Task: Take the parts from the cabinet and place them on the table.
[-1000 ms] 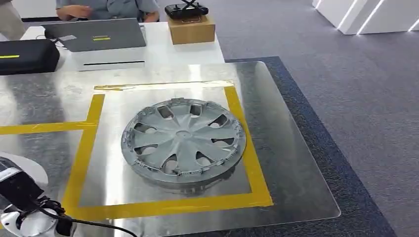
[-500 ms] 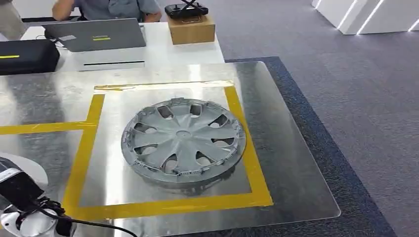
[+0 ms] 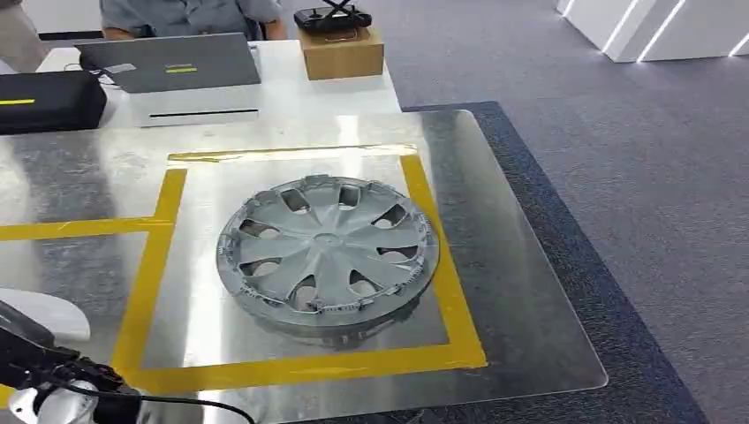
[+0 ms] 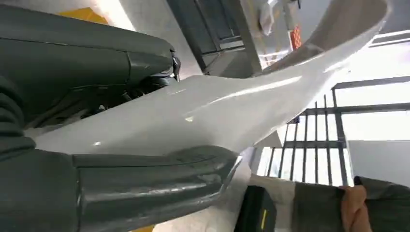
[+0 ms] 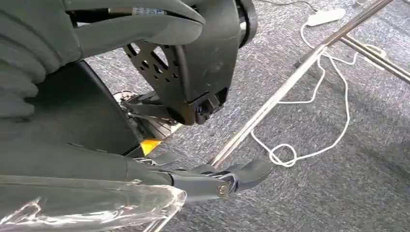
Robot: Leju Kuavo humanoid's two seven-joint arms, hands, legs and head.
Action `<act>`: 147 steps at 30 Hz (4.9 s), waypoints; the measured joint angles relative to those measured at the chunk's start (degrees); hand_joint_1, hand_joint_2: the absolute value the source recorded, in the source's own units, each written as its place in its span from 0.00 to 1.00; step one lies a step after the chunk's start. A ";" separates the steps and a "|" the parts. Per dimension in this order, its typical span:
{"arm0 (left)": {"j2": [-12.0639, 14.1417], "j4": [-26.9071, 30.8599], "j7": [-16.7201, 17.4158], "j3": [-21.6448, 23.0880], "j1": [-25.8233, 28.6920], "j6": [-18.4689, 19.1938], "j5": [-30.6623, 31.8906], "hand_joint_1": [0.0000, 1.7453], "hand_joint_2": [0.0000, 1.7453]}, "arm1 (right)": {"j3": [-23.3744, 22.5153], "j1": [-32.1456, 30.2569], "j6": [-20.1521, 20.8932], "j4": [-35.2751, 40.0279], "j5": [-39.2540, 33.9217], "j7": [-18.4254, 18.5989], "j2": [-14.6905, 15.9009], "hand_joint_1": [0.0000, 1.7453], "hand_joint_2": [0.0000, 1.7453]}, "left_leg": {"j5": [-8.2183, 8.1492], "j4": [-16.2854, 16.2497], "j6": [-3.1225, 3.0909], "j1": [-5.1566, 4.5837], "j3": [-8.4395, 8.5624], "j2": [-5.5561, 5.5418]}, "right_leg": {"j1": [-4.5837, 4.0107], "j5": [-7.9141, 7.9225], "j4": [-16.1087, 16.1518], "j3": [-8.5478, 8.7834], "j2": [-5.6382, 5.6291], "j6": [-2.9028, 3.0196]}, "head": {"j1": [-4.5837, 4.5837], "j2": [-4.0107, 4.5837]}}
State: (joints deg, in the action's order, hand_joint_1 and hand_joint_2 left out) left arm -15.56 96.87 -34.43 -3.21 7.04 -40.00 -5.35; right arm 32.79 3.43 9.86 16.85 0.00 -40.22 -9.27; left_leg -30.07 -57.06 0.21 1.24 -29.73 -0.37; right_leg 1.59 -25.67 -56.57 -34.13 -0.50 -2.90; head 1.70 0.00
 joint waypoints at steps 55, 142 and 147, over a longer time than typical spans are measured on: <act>-0.35 9.51 -5.68 4.42 4.63 3.58 -9.78 1.00 1.00 | -1.16 -0.86 -1.70 1.29 1.20 0.02 0.07 0.00 1.00 | -0.06 0.01 0.02 0.00 0.09 -0.01 | 0.00 -0.08 0.00 0.11 0.01 -0.06 | 0.00 0.00; 2.73 -1.05 2.87 8.57 0.26 10.91 -1.58 0.00 0.00 | -1.09 -3.58 -3.91 7.70 -0.87 0.02 1.57 0.00 0.00 | -0.19 0.01 -0.04 -0.01 0.16 0.02 | 0.00 -0.19 0.00 0.14 -0.03 0.01 | 0.00 0.00; 3.85 -3.30 4.61 12.92 -0.16 13.73 1.00 0.00 0.00 | -3.61 -6.41 -4.85 17.21 0.35 0.13 4.66 0.00 0.00 | -0.21 0.01 -0.05 -0.02 0.07 0.02 | 0.02 -0.19 0.00 0.15 -0.01 0.01 | 0.02 0.00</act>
State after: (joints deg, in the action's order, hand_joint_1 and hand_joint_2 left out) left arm -11.71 93.57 -29.81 9.71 6.88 -26.27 -4.35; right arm 29.18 -2.98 5.00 34.06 0.35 -40.08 -4.61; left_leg -30.28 -57.05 0.16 1.22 -29.66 -0.35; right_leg 1.60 -25.86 -56.57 -33.99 -0.51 -2.89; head 1.73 0.00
